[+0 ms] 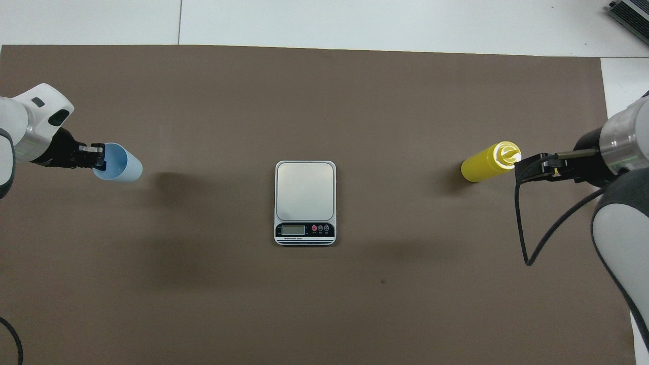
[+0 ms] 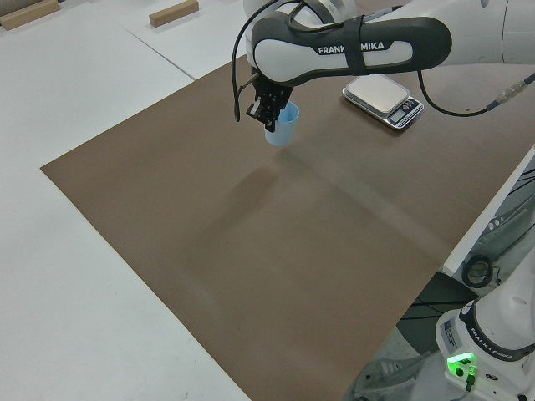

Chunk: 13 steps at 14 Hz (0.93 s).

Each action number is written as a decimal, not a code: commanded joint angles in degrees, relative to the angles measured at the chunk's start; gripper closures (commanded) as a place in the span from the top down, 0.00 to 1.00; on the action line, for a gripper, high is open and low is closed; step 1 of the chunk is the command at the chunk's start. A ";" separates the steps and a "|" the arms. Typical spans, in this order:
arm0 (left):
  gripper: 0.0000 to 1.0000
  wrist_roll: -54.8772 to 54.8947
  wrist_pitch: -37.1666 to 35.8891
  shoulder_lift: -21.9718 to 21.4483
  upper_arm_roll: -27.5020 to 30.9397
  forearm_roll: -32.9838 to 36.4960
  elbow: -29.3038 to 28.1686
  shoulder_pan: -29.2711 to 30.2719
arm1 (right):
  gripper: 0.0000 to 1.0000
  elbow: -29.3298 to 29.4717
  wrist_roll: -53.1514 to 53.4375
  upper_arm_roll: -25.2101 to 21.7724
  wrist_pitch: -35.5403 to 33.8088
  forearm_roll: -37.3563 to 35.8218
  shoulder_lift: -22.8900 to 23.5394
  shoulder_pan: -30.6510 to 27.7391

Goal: Pour seasoning into cup on scale with both arms
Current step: 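Carry the cup with the left gripper onto the scale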

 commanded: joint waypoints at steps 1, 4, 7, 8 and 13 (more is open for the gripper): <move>0.00 -1.25 -4.80 1.73 -1.85 -0.20 6.00 -1.92 | 1.00 -1.60 0.73 0.41 0.63 0.71 -1.35 -0.74; 0.00 -12.55 -6.40 2.09 -1.94 1.73 8.30 -8.94 | 1.00 -1.60 0.73 0.41 0.63 0.71 -1.35 -0.74; 0.00 -25.04 -5.00 2.26 -2.03 1.13 8.30 -15.27 | 1.00 -1.60 0.73 0.41 0.63 0.71 -1.44 -0.74; 0.00 -28.64 -4.21 2.26 -2.03 1.04 8.30 -17.29 | 1.00 -1.60 0.73 0.41 0.63 0.71 -1.35 -0.74; 0.00 -39.65 2.29 2.52 -2.03 0.42 7.78 -24.77 | 1.00 -1.60 0.73 0.41 0.63 0.71 -1.35 -0.74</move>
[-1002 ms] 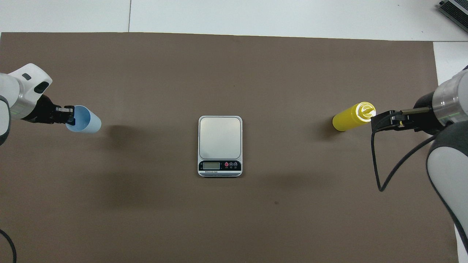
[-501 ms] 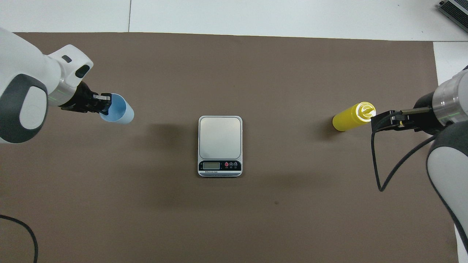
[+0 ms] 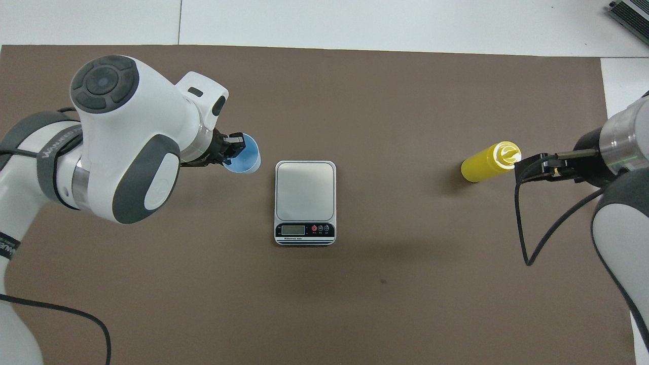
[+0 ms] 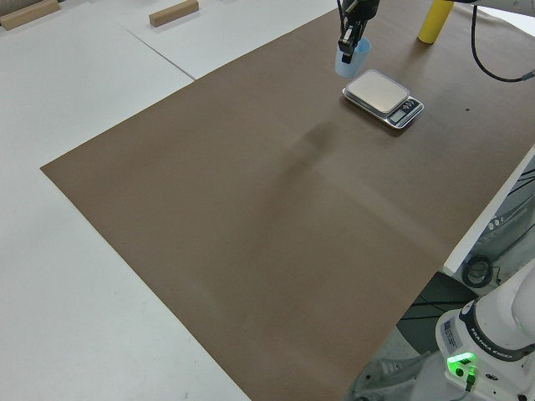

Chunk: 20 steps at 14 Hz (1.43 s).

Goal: Pour seasoning into cup on scale with both arms
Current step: 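Carry the cup with the left gripper onto the scale, then lower the cup onto the scale and open the left gripper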

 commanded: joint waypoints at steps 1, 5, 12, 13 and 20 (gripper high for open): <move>0.00 -4.85 3.27 2.56 0.73 0.05 1.22 -3.44 | 1.00 -1.60 0.73 0.41 0.62 0.71 -1.35 -0.74; 0.00 -10.83 5.92 4.51 0.82 0.49 0.61 -8.54 | 1.00 -1.60 0.73 0.41 0.62 0.71 -1.35 -0.74; 0.00 -13.57 7.15 3.81 0.82 3.47 -5.89 -12.76 | 1.00 -1.60 0.73 0.41 0.62 0.71 -1.35 -0.74; 0.00 -14.27 8.72 3.63 0.82 3.47 -6.69 -13.38 | 1.00 -1.60 0.73 0.41 0.62 0.71 -1.35 -0.74; 0.00 -14.36 9.88 3.72 1.08 3.65 -6.69 -13.21 | 1.00 -1.60 0.73 0.41 0.62 0.71 -1.35 -0.74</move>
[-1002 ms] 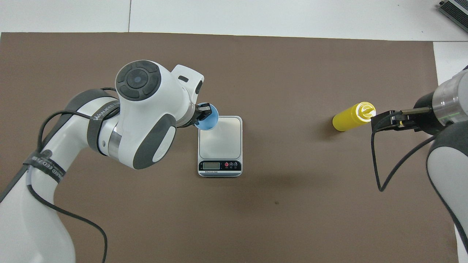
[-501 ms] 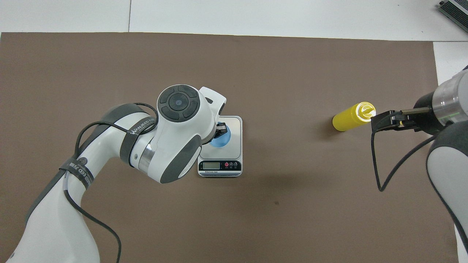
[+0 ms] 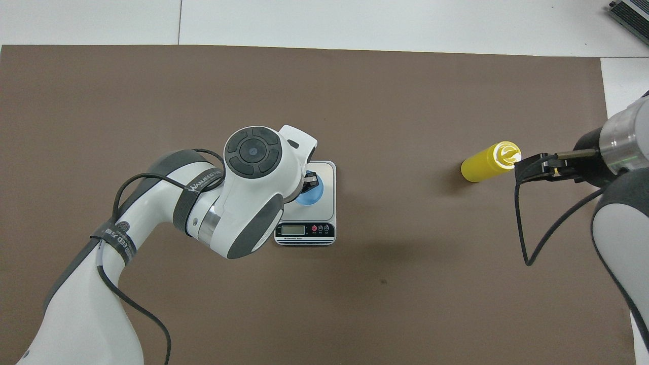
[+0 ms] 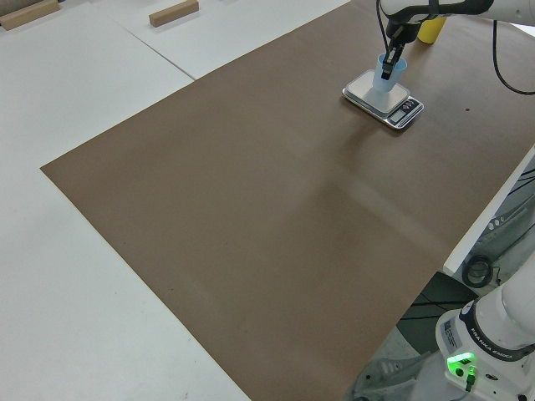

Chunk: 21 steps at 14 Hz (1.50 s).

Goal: Pour seasoning into cup on scale with both arms
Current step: 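Lower the cup onto the scale and open the left gripper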

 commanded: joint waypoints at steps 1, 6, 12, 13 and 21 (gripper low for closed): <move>0.00 -1.34 1.19 -1.09 0.82 2.12 -1.63 -0.79 | 1.00 -1.60 0.73 0.41 0.62 0.71 -1.35 -0.74; 0.00 -1.26 1.19 -1.09 0.82 2.22 -1.72 -0.61 | 1.00 -1.60 0.73 0.41 -1.05 0.71 -1.44 -0.74; 0.09 -0.99 1.54 -1.27 0.73 2.31 -2.42 -0.43 | 1.00 -1.42 0.73 0.50 1.41 0.71 -1.35 -0.57; 0.57 -0.99 1.54 -1.27 0.73 2.31 -2.51 -0.43 | 1.00 -1.60 0.82 0.50 1.94 0.71 -1.35 -0.57; 1.00 1.02 -3.29 -4.25 1.17 6.95 1.36 3.34 | 1.00 -1.95 0.91 0.50 6.34 0.80 -1.09 -0.74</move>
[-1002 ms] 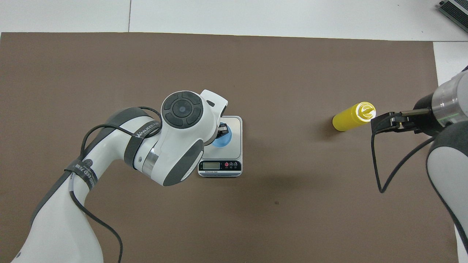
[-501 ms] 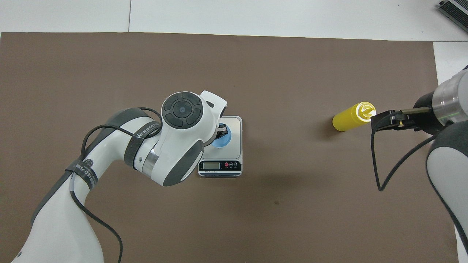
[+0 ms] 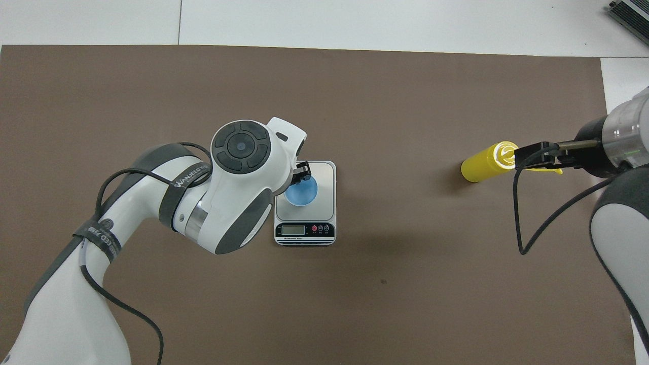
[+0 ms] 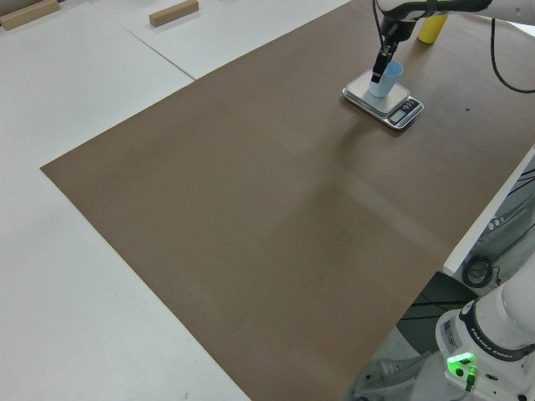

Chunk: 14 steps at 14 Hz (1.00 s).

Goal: Pour seasoning into cup on scale with both arms
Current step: 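Lower the cup onto the scale and open the left gripper, then withdraw the left gripper while the right gripper backs away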

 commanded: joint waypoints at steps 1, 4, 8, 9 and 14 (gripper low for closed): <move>1.00 2.95 -2.75 -3.94 0.04 3.01 0.65 3.28 | 1.00 -1.69 0.64 0.47 1.37 0.80 -1.07 -0.74; 1.00 11.12 -4.33 -6.40 -0.05 3.01 0.83 7.76 | 1.00 -1.86 0.12 0.30 0.32 0.80 -1.24 -1.09; 1.00 22.89 -8.37 -10.00 0.04 2.31 0.74 13.82 | 1.00 -2.12 0.11 0.30 -1.97 0.80 -1.42 -4.25; 1.00 25.71 -9.43 -10.88 0.04 1.53 0.74 15.40 | 1.00 -2.65 0.03 0.30 -1.89 0.80 -1.51 -5.30; 1.00 40.22 -16.98 -16.07 0.31 -2.60 0.83 22.70 | 1.00 -14.30 -15.98 0.03 6.16 7.26 -6.67 -11.09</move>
